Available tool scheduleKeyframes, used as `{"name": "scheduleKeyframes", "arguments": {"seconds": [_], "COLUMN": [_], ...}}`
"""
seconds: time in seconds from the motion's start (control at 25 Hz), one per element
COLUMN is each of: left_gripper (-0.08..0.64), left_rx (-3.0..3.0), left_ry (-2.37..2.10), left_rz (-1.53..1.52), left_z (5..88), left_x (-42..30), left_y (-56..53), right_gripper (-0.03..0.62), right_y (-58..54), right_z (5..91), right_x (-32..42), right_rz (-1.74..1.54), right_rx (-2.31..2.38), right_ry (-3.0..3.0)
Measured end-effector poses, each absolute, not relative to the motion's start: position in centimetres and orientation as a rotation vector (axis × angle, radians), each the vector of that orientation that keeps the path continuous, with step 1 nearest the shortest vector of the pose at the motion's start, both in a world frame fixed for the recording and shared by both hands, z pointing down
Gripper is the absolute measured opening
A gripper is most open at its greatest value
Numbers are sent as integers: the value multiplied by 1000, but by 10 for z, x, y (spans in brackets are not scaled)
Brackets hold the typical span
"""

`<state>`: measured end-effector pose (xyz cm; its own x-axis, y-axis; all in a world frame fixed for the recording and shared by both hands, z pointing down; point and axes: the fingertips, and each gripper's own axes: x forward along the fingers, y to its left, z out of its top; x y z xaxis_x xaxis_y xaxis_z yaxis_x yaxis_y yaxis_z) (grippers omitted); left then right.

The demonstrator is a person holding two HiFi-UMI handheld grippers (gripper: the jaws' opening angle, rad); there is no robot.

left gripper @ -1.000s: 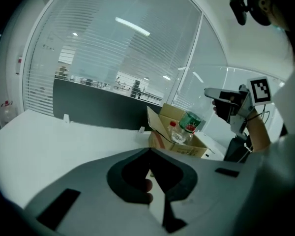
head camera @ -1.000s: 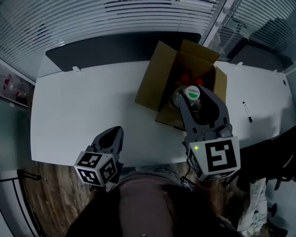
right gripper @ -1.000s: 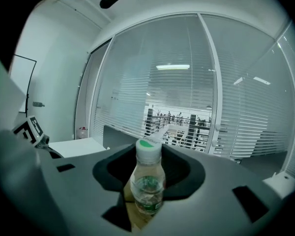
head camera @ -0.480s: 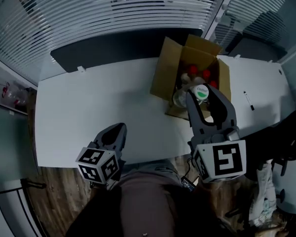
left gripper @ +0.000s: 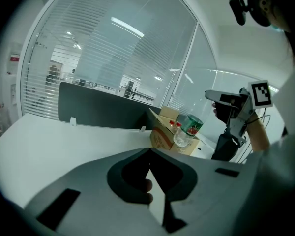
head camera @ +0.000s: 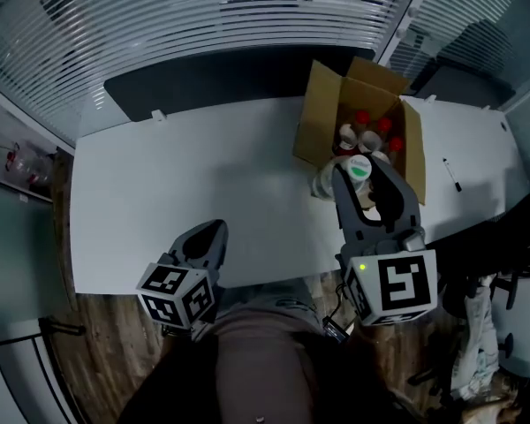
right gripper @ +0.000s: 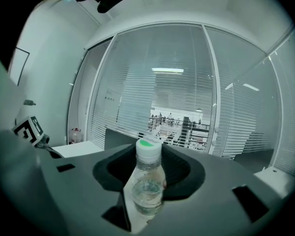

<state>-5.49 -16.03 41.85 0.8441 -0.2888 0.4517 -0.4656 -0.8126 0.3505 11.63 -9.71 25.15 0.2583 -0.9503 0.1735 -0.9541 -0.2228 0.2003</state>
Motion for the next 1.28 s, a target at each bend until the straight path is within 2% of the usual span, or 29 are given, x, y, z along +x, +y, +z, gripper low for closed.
{"name": "scheduleKeyframes", "arguments": {"seconds": [1.28], "left_gripper": [9], "left_rx": [2332], "left_ry": [-1114], "left_rz": [354], "left_z": [426], "left_x": [-227], "left_y": [-197], "right_gripper": [172], "right_y": [-237], "right_z": [324], "right_x": [-65], "right_rz": [78], "right_rx": [1706], "right_ry": [-2282]}}
